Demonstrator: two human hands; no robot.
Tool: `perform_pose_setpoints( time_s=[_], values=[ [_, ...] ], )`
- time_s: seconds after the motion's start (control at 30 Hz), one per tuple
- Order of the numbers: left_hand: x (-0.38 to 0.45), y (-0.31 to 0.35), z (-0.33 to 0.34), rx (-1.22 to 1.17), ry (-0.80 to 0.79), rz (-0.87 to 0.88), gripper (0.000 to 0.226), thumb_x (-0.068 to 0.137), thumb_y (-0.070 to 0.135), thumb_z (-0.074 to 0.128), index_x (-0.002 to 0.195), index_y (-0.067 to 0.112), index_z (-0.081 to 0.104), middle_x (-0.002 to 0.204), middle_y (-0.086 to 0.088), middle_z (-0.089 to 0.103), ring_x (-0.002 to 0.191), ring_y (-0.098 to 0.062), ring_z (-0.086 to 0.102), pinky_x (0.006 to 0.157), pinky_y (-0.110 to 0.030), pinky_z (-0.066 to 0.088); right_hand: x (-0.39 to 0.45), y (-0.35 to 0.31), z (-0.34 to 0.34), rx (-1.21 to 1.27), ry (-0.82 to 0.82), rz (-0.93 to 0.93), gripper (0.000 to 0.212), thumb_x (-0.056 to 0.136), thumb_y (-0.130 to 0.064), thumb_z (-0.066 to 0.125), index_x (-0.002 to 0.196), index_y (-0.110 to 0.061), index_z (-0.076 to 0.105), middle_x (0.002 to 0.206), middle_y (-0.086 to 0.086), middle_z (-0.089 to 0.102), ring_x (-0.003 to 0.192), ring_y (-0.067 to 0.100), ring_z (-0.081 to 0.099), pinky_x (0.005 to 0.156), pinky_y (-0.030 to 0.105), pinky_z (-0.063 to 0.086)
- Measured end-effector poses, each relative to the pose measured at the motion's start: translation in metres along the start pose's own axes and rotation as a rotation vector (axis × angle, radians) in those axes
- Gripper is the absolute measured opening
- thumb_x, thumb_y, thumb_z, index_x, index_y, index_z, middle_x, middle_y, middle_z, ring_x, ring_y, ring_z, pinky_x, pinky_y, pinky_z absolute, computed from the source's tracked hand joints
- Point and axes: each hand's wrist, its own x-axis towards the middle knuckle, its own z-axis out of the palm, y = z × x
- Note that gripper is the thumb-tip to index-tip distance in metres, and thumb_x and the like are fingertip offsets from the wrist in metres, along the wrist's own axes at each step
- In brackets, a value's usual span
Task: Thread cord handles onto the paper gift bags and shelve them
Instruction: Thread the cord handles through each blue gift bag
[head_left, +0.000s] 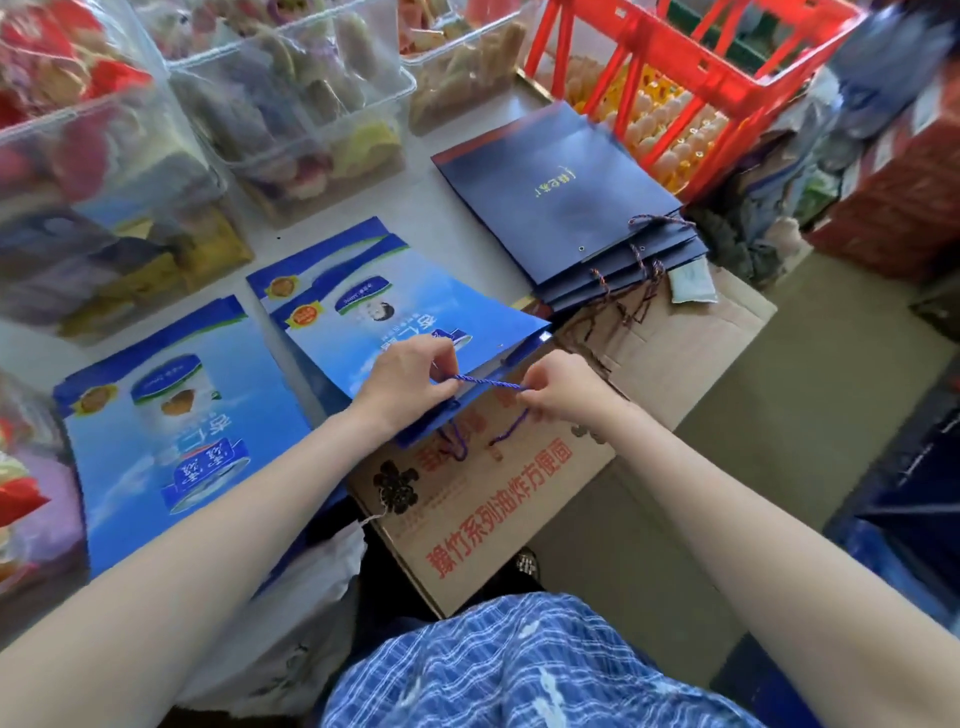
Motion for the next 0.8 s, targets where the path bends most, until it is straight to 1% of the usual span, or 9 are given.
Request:
perform_pose_setpoints(
  time_s=[0.1,0.23,0.33,0.43,0.5,0.57,0.63,0.73,0.8],
  values=[
    [-0.005,-0.005,0.009,0.023,-0.043,-0.013,0.017,0.076,0.008,0.068,0.070,0.017,0.055,0.070,0.006,0.054,0.071,-0.016,0.054,0.068,-0.028,0.042,0.006,0.023,-0.022,0.059,0.314,0.068,0.013,0.085,-0.010,0.056,0.089,-0.009,0.069,0.083,0.013,0.070,0.081,0.029,0.066,0.080,0.040,0.054],
    [-0.005,0.003,0.025,0.047,-0.084,-0.059,0.017,0.075,0.010,0.068,0.069,0.017,0.053,0.073,0.002,0.057,0.073,-0.017,0.055,0.066,-0.025,0.038,0.022,0.020,-0.046,0.261,0.601,0.047,0.012,0.084,-0.011,0.059,0.088,-0.011,0.071,0.083,0.009,0.070,0.081,0.023,0.065,0.080,0.031,0.051],
    [0.002,0.015,0.029,0.081,-0.111,-0.074,0.012,0.077,0.013,0.067,0.072,0.015,0.056,0.075,0.001,0.061,0.075,-0.015,0.057,0.060,-0.018,0.036,0.026,0.008,-0.075,0.963,0.653,0.063,0.021,0.082,0.001,0.051,0.076,-0.013,0.065,0.071,0.006,0.066,0.067,0.018,0.063,0.072,0.029,0.052],
    [0.008,0.023,0.031,0.063,-0.088,-0.096,0.013,0.077,0.014,0.068,0.072,0.015,0.056,0.074,0.004,0.057,0.076,-0.013,0.054,0.062,-0.019,0.037,0.019,0.005,-0.102,1.738,0.463,0.097,0.020,0.086,0.000,0.040,0.077,-0.005,0.058,0.070,0.006,0.057,0.057,0.014,0.054,0.061,0.023,0.047],
    [0.012,0.026,0.036,0.035,-0.089,-0.086,0.019,0.076,0.012,0.068,0.067,0.017,0.052,0.074,0.004,0.056,0.077,-0.017,0.056,0.070,-0.026,0.042,0.015,0.009,-0.104,1.677,0.400,0.159,0.014,0.088,-0.005,0.049,0.076,-0.007,0.056,0.068,0.005,0.053,0.044,0.009,0.045,0.044,0.018,0.039],
    [0.014,0.028,0.042,0.017,-0.095,-0.081,0.026,0.076,0.011,0.068,0.063,0.020,0.048,0.073,0.004,0.054,0.076,-0.018,0.055,0.070,-0.027,0.043,0.011,0.018,-0.084,1.211,0.355,0.261,0.010,0.088,-0.008,0.054,0.078,-0.007,0.057,0.067,0.006,0.055,0.033,0.004,0.031,0.032,0.015,0.023],
    [0.018,0.029,0.047,0.012,-0.080,-0.085,0.031,0.076,0.010,0.068,0.060,0.021,0.044,0.071,0.004,0.051,0.073,-0.018,0.054,0.067,-0.025,0.042,0.005,0.027,-0.050,0.798,0.217,0.319,0.011,0.088,-0.012,0.058,0.087,-0.002,0.062,0.070,0.009,0.065,0.032,0.004,0.025,0.031,0.015,0.020],
    [0.022,0.032,0.051,0.001,-0.044,-0.074,0.031,0.076,0.013,0.070,0.060,0.021,0.044,0.072,0.002,0.052,0.071,-0.017,0.054,0.065,-0.023,0.040,0.002,0.026,-0.010,0.770,0.035,0.300,0.024,0.086,-0.020,0.067,0.096,0.002,0.068,0.067,0.004,0.066,0.037,0.006,0.030,0.035,0.017,0.025],
    [0.022,0.033,0.053,-0.027,-0.060,-0.061,0.028,0.075,0.014,0.071,0.062,0.019,0.047,0.068,0.005,0.051,0.067,-0.015,0.053,0.061,-0.020,0.038,0.006,0.019,0.004,0.855,0.067,0.315,0.022,0.083,-0.019,0.070,0.093,0.000,0.065,0.065,0.002,0.056,0.039,0.007,0.033,0.035,0.016,0.026]
  ],
)
